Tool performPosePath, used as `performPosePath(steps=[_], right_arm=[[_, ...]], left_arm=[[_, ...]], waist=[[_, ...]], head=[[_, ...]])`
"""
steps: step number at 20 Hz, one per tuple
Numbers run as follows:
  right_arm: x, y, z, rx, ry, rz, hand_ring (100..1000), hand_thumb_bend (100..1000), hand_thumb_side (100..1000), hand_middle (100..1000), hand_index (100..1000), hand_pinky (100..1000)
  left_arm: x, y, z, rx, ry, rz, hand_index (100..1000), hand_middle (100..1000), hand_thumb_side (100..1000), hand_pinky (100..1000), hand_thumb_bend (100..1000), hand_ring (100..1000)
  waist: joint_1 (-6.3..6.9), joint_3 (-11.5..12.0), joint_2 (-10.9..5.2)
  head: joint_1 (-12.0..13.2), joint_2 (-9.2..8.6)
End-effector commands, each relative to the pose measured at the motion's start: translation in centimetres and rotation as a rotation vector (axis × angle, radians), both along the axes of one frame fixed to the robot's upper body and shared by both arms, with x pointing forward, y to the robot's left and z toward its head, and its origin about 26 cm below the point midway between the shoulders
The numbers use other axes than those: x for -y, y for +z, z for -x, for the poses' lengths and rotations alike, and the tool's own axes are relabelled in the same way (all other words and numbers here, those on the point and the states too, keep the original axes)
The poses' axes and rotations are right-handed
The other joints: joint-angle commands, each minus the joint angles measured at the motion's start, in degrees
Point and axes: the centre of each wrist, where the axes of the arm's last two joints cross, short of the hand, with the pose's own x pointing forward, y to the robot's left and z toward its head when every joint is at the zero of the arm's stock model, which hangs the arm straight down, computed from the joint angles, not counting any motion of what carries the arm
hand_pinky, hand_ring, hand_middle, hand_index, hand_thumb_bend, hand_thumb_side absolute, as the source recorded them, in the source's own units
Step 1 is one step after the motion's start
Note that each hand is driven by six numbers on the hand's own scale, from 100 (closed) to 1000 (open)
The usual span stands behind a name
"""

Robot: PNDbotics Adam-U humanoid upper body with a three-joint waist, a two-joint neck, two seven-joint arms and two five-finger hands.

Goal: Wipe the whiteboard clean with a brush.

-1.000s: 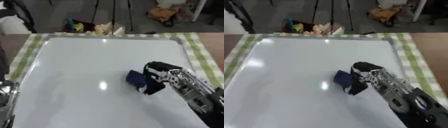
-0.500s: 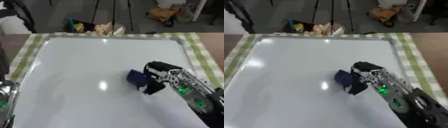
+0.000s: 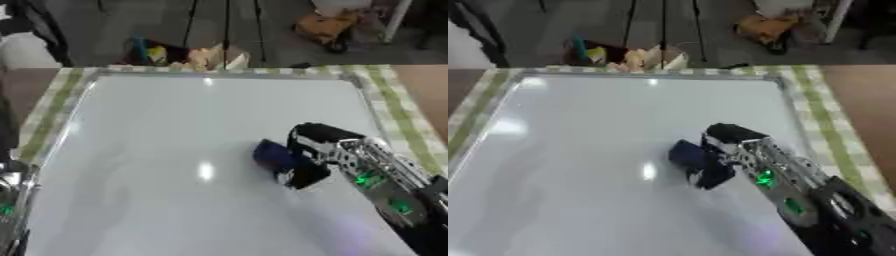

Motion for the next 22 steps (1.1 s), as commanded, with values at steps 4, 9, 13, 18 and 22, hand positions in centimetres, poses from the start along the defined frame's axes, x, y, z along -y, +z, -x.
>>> performPosePath(steps=[4, 9, 13, 18, 22], right_arm=[[0.5, 1.1, 0.2, 0.049, -0.015, 0.014, 712, 148, 362, 563, 152, 541], [0.7, 1.0, 0.2, 0.056, -0.024, 0.019, 704, 150, 355, 549, 150, 532], [1.0, 1.1, 0.2, 0.069, -0.033, 0.022, 703, 139, 358, 547, 149, 533], [1.5, 1.5, 0.3, 0.096, -0.046, 0.024, 699, 137, 362, 540, 146, 530], [1.9, 1.7, 0.3, 0.111, -0.062, 0.026, 694, 135, 364, 531, 144, 525]], left_arm=[[0.1, 0.7, 0.4, 0.028, -0.009, -0.011, 742, 771, 1000, 660, 142, 793], [0.1, 0.7, 0.4, 0.026, -0.009, -0.012, 742, 772, 1000, 660, 142, 793], [0.1, 0.7, 0.4, 0.026, -0.009, -0.014, 742, 772, 1000, 661, 142, 793], [0.2, 0.7, 0.4, 0.025, -0.010, -0.015, 741, 773, 1000, 661, 141, 793], [0.1, 0.7, 0.4, 0.026, -0.009, -0.016, 742, 773, 1000, 661, 141, 793]], waist=[[0.05, -0.21, -1.13], [0.06, -0.29, -1.11], [0.12, -0.39, -1.13], [0.18, -0.64, -1.14], [0.27, -0.70, -1.09]], head=[[0.13, -0.60], [0.13, -0.60], [0.14, -0.69], [0.14, -0.80], [0.17, -0.93]])
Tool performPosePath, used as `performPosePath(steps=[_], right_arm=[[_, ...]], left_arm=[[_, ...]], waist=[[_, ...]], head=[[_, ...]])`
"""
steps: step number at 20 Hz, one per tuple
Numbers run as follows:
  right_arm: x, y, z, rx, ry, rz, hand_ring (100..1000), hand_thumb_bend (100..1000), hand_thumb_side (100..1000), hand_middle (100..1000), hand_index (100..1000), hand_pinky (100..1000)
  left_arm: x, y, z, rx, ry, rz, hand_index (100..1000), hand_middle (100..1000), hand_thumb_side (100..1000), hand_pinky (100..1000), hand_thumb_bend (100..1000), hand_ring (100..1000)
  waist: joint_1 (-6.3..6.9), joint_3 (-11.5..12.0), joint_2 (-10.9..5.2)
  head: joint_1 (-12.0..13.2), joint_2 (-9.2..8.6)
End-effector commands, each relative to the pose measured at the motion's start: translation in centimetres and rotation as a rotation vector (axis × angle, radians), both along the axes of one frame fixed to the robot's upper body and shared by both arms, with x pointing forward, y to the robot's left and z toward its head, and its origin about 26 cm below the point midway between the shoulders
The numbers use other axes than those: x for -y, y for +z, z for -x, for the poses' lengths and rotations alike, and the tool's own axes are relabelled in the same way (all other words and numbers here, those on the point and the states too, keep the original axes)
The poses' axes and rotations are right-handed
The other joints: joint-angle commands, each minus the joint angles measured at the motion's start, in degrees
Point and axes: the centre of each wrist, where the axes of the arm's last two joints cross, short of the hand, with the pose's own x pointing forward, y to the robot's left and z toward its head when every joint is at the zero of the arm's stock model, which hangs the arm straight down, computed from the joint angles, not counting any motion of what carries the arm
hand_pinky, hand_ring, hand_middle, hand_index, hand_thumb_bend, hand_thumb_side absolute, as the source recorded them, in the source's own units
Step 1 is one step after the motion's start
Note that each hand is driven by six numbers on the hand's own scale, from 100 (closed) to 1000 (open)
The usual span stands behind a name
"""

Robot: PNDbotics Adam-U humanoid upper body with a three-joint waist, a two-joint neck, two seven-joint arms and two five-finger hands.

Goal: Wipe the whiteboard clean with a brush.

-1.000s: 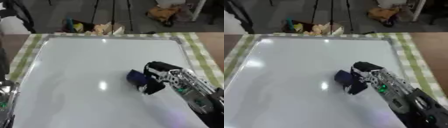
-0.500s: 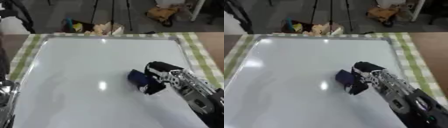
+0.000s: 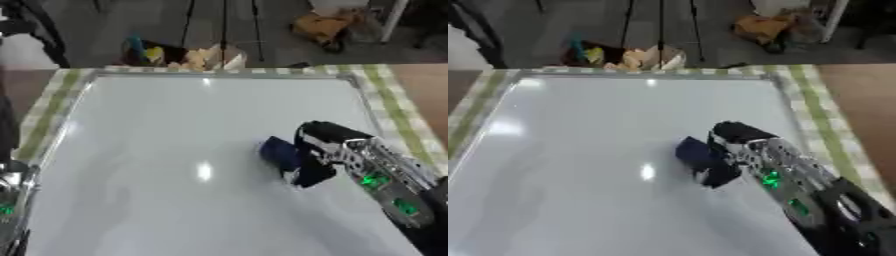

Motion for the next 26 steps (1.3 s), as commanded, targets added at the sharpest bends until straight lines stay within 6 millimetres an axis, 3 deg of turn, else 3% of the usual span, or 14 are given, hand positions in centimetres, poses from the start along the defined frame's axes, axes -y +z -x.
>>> performPosePath(steps=[1, 12, 19, 26], right_arm=[[1.0, 1.4, 0.2, 0.050, -0.030, 0.003, 692, 135, 364, 528, 144, 525], [2.9, 1.9, -0.1, 0.097, -0.109, -0.018, 686, 122, 374, 517, 142, 521], [5.4, 2.3, -0.3, 0.117, -0.199, -0.054, 678, 117, 377, 509, 140, 517], [8.2, 4.1, -0.1, 0.163, -0.284, -0.086, 672, 112, 387, 502, 139, 517]], left_arm=[[0.1, 0.7, 0.4, 0.030, -0.008, -0.010, 742, 773, 1000, 661, 141, 793], [0.1, 0.7, 0.4, 0.025, -0.004, -0.012, 741, 774, 1000, 661, 140, 794], [0.1, 0.7, 0.4, 0.026, -0.002, -0.009, 740, 774, 1000, 661, 139, 795], [0.1, 0.7, 0.4, 0.026, -0.005, -0.010, 739, 774, 1000, 661, 136, 795]], waist=[[0.10, -0.03, -1.08], [0.22, -0.33, -0.94], [0.37, -0.22, -0.65], [0.50, 0.08, -0.24]], head=[[0.15, -0.79], [0.04, -1.14], [0.19, -1.16], [0.23, -0.59]])
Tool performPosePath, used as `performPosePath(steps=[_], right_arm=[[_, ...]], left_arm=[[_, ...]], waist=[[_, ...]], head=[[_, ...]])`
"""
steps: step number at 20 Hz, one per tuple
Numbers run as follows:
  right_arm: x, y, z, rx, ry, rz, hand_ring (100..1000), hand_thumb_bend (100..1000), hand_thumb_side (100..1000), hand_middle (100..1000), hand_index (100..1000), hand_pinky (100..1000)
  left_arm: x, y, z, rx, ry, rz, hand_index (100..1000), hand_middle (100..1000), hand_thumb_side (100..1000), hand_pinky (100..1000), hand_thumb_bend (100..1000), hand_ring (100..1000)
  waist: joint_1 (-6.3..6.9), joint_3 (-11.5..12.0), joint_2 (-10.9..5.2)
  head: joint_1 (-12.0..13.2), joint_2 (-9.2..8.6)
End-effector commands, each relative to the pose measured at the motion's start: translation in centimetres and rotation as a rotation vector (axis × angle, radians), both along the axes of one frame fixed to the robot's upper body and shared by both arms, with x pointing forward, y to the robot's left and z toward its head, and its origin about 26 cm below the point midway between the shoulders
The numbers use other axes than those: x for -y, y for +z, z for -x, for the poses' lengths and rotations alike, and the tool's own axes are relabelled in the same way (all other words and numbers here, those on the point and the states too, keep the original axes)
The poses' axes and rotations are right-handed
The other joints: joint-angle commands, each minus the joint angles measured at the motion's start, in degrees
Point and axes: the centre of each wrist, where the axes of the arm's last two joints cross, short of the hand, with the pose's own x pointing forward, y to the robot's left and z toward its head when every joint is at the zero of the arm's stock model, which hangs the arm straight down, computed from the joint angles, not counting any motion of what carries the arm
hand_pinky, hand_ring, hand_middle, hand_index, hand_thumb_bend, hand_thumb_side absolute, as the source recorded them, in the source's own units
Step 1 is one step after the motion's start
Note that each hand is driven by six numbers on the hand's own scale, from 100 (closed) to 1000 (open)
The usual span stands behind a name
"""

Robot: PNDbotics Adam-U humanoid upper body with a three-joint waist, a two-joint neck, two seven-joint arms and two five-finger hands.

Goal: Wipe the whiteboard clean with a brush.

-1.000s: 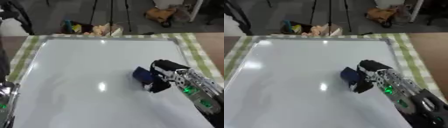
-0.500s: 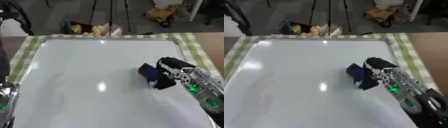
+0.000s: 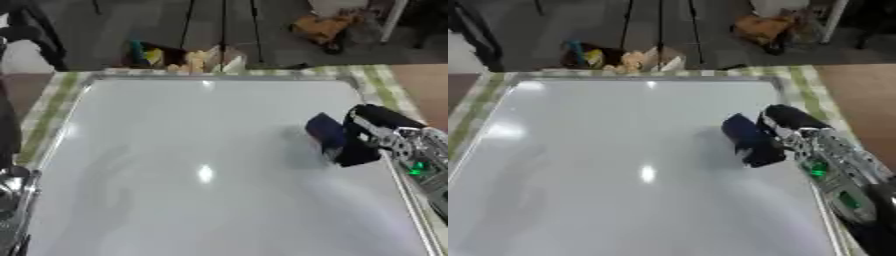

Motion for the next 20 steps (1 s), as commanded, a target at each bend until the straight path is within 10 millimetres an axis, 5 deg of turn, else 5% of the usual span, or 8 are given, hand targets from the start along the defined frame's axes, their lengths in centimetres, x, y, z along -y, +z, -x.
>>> performPosePath(steps=[1, 12, 20], right_arm=[[1.8, 2.0, 0.3, 0.043, -0.050, -0.011, 671, 111, 387, 502, 139, 517], [4.2, 2.4, 0.3, 0.062, -0.129, -0.036, 668, 100, 386, 496, 139, 516], [4.1, 2.2, 0.5, 0.059, -0.113, -0.025, 668, 100, 391, 494, 138, 515]], left_arm=[[0.2, 0.7, 0.4, 0.029, -0.006, -0.008, 739, 774, 1000, 661, 136, 795], [0.2, 0.7, 0.3, 0.027, -0.008, -0.009, 738, 775, 1000, 661, 134, 797], [0.2, 0.8, 0.3, 0.027, -0.007, -0.012, 738, 775, 1000, 662, 134, 796]], waist=[[0.02, 0.23, -0.93], [-0.02, 0.56, -0.58], [0.01, 0.52, -0.71]], head=[[0.01, 0.22], [0.05, 0.28], [0.05, 0.17]])
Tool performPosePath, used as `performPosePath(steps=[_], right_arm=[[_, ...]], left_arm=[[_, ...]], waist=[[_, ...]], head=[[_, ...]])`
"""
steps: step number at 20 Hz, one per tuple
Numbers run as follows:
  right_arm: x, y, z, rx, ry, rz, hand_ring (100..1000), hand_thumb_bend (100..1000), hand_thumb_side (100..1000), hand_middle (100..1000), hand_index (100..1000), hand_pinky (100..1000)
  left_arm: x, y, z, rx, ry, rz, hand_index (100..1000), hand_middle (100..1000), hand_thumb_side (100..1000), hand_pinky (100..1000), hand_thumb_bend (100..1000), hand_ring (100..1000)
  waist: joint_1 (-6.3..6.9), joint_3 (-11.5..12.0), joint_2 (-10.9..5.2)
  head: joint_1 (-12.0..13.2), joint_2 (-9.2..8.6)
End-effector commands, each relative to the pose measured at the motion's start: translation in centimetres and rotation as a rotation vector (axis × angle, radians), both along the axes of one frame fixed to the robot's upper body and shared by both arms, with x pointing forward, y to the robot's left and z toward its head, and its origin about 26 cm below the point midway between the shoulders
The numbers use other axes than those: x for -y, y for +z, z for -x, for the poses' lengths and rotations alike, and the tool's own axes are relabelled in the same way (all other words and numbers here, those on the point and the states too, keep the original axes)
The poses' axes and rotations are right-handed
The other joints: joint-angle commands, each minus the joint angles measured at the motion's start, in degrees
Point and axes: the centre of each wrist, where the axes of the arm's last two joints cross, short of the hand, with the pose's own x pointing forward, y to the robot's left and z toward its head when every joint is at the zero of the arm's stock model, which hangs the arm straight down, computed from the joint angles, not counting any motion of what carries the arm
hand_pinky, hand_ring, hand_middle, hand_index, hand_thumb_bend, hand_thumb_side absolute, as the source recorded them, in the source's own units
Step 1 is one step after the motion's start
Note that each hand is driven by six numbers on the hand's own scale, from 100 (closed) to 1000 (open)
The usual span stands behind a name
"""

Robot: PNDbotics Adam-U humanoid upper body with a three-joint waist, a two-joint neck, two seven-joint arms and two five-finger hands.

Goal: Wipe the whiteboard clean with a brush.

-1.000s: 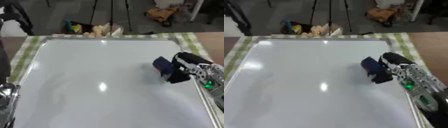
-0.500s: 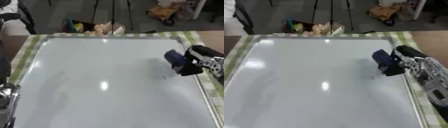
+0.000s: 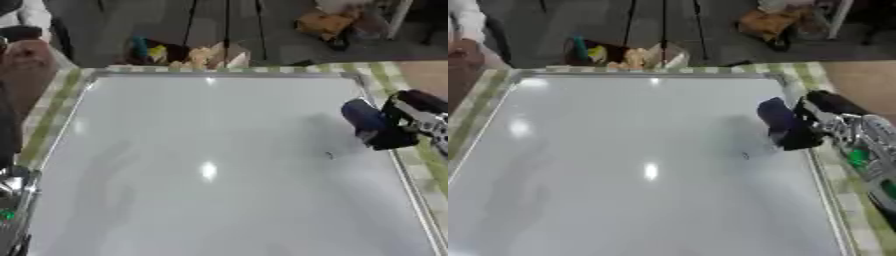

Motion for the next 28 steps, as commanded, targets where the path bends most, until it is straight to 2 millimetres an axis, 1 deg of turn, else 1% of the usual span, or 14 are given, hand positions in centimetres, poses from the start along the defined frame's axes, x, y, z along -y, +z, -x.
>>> performPosePath(steps=[1, 10, 16, 19, 25, 26, 28], right_arm=[[0.5, 1.3, 0.5, 0.027, -0.001, 0.019, 668, 100, 392, 493, 138, 514], [-0.2, 1.2, 0.6, 0.014, 0.027, 0.022, 667, 100, 393, 487, 134, 513], [-1.4, 0.7, 0.4, -0.004, 0.067, 0.026, 664, 100, 391, 480, 133, 508], [-2.1, 0.5, 0.4, -0.009, 0.088, 0.020, 658, 100, 389, 462, 130, 503], [-2.8, 0.0, 0.0, -0.021, 0.097, 0.015, 656, 100, 395, 447, 129, 500], [-3.0, -0.3, -0.1, -0.030, 0.098, 0.014, 656, 100, 394, 425, 126, 496], [-3.3, -1.0, -0.3, -0.046, 0.101, 0.015, 656, 100, 392, 423, 126, 495]], left_arm=[[0.2, 0.8, 0.3, 0.032, -0.007, -0.010, 739, 775, 1000, 662, 134, 796], [0.3, 0.9, 0.3, 0.035, -0.010, -0.011, 739, 776, 1000, 663, 135, 796], [0.4, 0.9, 0.3, 0.035, -0.013, -0.010, 739, 776, 1000, 664, 134, 796], [0.3, 0.9, 0.3, 0.036, -0.012, -0.009, 739, 776, 1000, 664, 135, 796], [0.4, 0.9, 0.3, 0.035, -0.013, -0.008, 739, 776, 1000, 664, 135, 796], [0.3, 0.9, 0.3, 0.035, -0.014, -0.007, 739, 776, 1000, 664, 134, 795], [0.3, 0.8, 0.3, 0.034, -0.013, -0.006, 739, 776, 1000, 664, 134, 795]], waist=[[-0.14, -0.01, -1.19], [-0.16, 0.05, -1.19], [-0.05, 0.05, -1.25], [-0.06, -0.11, -1.35], [-0.03, -0.19, -1.45], [0.01, -0.22, -1.49], [0.06, -0.34, -1.55]], head=[[0.06, 0.18], [0.07, 0.14], [-0.04, 0.17], [-0.01, 0.12], [-0.15, -0.18], [-0.25, -0.27], [-0.40, -0.39]])
